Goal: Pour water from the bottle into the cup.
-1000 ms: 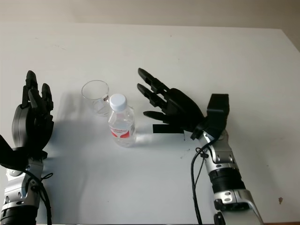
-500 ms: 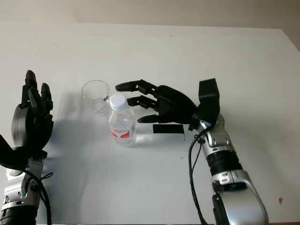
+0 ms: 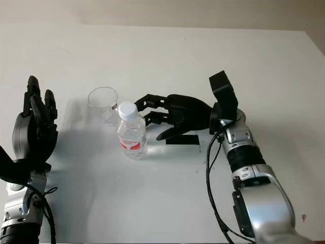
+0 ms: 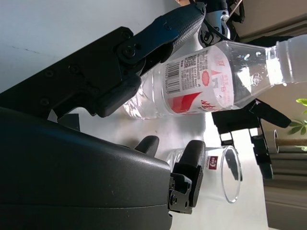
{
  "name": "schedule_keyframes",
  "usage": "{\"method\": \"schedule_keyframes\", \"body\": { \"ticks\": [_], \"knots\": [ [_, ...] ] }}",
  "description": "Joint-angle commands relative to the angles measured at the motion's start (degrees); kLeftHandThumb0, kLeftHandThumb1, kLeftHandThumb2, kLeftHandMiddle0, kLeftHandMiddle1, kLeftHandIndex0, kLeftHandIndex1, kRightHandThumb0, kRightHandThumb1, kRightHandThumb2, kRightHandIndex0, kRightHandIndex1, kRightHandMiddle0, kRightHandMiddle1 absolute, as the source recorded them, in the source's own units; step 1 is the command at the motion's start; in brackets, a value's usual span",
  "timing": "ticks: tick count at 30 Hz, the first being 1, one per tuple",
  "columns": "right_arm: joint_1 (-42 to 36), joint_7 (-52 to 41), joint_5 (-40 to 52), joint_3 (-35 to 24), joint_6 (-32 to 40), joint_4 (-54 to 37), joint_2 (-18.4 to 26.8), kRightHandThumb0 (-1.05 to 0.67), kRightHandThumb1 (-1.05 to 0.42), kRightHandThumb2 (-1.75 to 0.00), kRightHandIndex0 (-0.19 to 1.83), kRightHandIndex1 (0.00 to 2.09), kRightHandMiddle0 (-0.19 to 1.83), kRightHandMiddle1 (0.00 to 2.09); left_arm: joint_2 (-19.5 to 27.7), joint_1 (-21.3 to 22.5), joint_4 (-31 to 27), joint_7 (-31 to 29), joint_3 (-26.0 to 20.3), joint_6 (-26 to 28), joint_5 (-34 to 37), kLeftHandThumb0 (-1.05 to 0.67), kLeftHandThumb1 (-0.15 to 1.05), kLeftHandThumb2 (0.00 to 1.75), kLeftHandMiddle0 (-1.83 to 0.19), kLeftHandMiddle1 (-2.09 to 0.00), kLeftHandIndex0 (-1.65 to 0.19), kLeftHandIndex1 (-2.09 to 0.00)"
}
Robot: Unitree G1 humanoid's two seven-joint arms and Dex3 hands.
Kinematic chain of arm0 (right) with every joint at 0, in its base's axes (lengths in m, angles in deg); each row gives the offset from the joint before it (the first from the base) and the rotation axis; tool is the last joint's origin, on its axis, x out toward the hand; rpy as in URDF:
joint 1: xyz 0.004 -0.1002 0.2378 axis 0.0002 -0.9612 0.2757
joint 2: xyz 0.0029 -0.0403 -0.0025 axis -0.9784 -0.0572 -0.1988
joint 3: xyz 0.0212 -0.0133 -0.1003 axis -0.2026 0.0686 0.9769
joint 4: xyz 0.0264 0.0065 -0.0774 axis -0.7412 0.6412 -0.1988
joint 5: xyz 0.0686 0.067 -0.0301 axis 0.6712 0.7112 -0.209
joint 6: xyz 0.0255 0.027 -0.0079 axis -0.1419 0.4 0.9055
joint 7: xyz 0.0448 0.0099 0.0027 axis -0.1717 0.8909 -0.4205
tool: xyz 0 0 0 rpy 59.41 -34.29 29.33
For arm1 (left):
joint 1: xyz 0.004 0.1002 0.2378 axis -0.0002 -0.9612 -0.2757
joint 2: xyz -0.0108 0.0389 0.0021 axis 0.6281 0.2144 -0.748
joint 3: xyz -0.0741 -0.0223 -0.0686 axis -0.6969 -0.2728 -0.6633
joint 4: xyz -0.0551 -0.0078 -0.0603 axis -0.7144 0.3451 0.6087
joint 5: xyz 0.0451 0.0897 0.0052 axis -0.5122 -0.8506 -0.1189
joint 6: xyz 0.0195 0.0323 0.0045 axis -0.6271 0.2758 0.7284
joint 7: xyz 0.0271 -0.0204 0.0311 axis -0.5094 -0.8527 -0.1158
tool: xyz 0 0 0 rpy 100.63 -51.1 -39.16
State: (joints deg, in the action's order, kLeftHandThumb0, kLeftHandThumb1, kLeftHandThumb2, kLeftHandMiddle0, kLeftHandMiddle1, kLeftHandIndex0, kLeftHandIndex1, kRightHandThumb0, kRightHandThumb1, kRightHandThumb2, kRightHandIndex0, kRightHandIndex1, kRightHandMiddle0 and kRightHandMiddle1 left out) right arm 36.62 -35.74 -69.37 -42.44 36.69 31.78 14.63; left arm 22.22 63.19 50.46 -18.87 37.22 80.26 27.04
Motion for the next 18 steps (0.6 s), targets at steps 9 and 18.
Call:
{"method": "schedule_keyframes", "body": {
  "ticks": [9, 18],
  "knots": [
    [-0.6, -2.7, -0.3, 1.3, -1.8, -1.4, -3.3, -0.76, -0.74, -0.05, -0.01, 0.98, -0.16, 1.14, -0.2, -0.2, -0.5, 0.3, 0.3, -0.2, -0.3, -0.78, 1.05, 0.71, 0.18, -0.05, 0.19, 0.00],
    [-1.4, -1.6, -1.4, 3.3, -1.2, -3.5, -5.7, -0.77, -0.72, -0.05, 0.06, 0.93, -0.08, 1.08, -0.4, 0.1, 0.1, 0.4, 0.2, -0.3, -0.2, -0.79, 1.05, 0.71, 0.18, -0.05, 0.19, 0.00]
  ]
}}
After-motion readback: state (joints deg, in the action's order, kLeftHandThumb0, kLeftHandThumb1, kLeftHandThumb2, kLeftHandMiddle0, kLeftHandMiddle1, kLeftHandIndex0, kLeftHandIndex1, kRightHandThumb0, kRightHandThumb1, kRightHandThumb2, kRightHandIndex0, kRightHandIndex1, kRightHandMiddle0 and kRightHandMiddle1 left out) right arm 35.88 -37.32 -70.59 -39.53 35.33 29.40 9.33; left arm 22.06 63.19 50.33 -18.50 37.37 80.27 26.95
